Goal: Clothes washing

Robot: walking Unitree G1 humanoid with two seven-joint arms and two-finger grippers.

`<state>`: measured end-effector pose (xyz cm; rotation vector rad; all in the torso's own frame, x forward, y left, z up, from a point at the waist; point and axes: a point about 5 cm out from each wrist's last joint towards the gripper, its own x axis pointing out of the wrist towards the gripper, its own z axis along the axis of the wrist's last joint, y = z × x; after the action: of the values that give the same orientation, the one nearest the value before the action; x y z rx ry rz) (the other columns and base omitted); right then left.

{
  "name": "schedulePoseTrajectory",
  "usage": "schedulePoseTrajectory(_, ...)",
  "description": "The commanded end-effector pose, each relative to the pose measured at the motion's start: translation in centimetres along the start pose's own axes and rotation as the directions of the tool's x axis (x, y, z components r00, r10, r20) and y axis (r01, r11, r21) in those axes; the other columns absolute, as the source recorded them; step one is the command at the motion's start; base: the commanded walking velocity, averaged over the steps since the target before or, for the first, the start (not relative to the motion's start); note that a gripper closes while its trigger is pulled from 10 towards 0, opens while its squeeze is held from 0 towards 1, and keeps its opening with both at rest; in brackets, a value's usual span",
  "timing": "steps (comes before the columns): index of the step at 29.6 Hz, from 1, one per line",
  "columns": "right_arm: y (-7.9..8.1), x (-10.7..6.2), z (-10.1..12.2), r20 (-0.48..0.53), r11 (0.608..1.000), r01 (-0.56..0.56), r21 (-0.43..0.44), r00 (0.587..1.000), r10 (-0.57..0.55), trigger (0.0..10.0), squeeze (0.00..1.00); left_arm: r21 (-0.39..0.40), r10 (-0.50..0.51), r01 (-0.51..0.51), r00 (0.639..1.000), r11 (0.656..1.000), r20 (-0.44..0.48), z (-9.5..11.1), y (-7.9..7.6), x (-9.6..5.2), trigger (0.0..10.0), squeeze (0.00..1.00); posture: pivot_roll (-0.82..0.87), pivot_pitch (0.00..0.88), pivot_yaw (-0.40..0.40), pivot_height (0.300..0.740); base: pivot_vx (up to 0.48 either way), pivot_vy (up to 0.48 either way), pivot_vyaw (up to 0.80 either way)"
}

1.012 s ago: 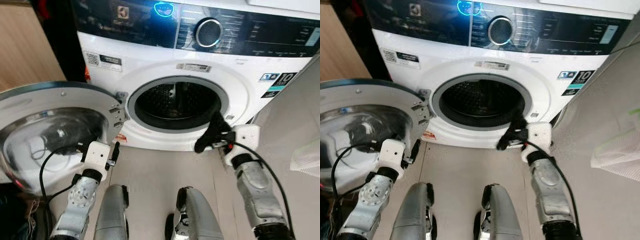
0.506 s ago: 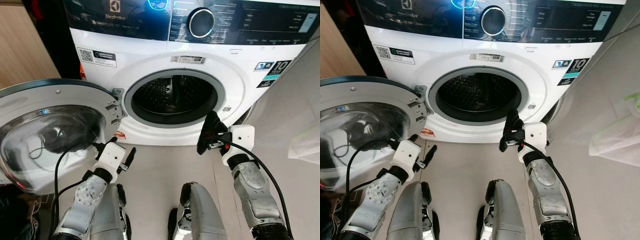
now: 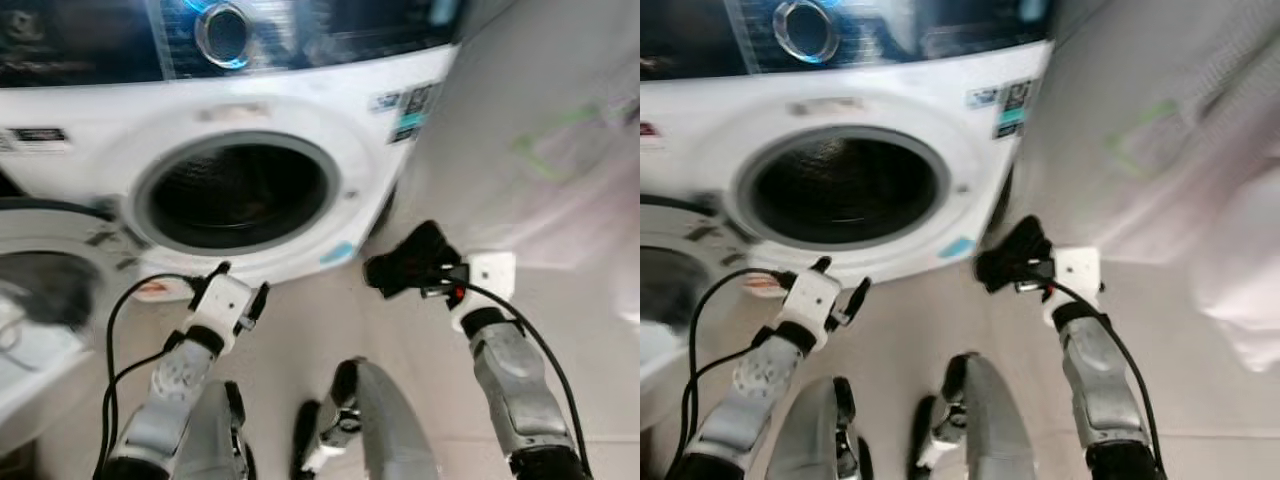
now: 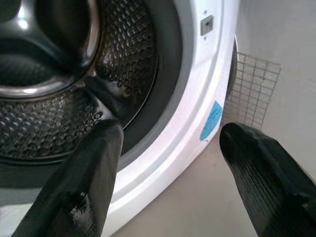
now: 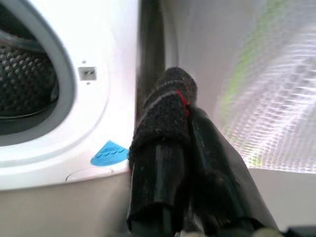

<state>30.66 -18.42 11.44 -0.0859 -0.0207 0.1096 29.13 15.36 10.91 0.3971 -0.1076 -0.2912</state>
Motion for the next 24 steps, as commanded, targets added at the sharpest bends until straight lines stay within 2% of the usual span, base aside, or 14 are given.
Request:
schedulePoseTrajectory(1,0.6,0.0,0.0,0.002,1.0,-0.02,0.002,1.0,0.02,10.0,0.0,0.0,0.003,-0.003,0.999,1.0,-0.047,-1.1,-0.1,-0.8,10.0,0.0,0.13,0.278,-0.089,0.577,0.0,0.0,0.0)
schedulePoseTrajectory(9,0.8,0.0,0.0,-0.005,0.999,-0.04,-0.002,0.999,0.04,10.0,0.0,-0.004,0.034,-0.034,0.998,0.999,-0.058,-1.2,0.1,-0.8,10.0,0.0,0.13,0.279,-0.092,0.577,0.0,0.0,0.0)
schedulePoseTrajectory(13,1.0,0.0,0.2,-0.001,0.998,-0.06,-0.014,0.998,0.06,10.0,0.0,-0.03,0.085,-0.087,0.995,0.996,-0.06,-1.2,0.6,-0.8,10.0,0.0,0.13,0.279,-0.095,0.577,0.0,0.0,0.0)
schedulePoseTrajectory(15,1.4,0.0,0.4,0.007,0.995,-0.098,-0.035,0.995,0.098,10.0,0.0,-0.071,0.1,-0.104,0.993,0.992,-0.063,-1.2,0.8,-0.8,10.0,0.0,0.12,0.28,-0.097,0.577,0.0,0.0,0.0)
schedulePoseTrajectory(19,1.7,0.0,0.6,0.011,0.992,-0.12,-0.036,0.993,0.121,10.0,0.0,-0.144,0.111,-0.118,0.992,0.983,-0.053,-0.9,0.9,-0.7,10.0,0.0,0.12,0.281,-0.097,0.577,0.0,0.0,0.57)
schedulePoseTrajectory(24,1.9,-0.1,0.6,0.003,0.989,-0.146,-0.038,0.989,0.146,10.0,0.0,-0.178,0.068,-0.072,0.997,0.981,-0.026,0.0,0.2,-0.2,10.0,0.0,0.12,0.282,-0.101,0.577,0.0,0.0,0.8)
